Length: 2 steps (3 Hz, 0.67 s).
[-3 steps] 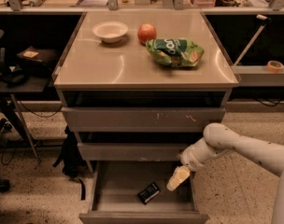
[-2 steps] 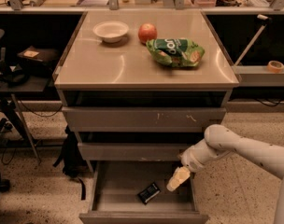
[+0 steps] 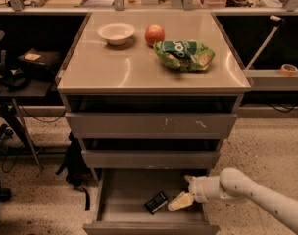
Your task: Pick rxbar blueberry from bottom drawer and place on counter
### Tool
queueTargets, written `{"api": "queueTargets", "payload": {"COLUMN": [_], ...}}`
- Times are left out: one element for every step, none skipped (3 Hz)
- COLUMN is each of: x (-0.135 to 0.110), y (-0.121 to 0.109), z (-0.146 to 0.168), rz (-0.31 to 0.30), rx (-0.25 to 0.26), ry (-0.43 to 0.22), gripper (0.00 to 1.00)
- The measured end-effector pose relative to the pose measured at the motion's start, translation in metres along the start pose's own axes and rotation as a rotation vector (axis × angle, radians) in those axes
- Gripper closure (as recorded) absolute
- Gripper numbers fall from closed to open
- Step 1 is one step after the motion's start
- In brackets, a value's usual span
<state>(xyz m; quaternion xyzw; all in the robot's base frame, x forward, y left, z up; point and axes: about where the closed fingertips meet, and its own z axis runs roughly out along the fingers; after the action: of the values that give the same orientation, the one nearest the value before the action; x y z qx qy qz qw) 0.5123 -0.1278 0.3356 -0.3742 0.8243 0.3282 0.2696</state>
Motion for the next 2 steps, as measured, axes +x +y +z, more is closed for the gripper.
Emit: {"api": "queueTargets", "payload": {"x": [0.0292, 0.0306], "y": [0.0024, 0.01], "z": [0.0282, 0.0296], "rz": [0.052, 0.039], "rx": [-0.018, 0.016], "ry": [-0.018, 0.005], "gripper": [0.0, 0.0]}}
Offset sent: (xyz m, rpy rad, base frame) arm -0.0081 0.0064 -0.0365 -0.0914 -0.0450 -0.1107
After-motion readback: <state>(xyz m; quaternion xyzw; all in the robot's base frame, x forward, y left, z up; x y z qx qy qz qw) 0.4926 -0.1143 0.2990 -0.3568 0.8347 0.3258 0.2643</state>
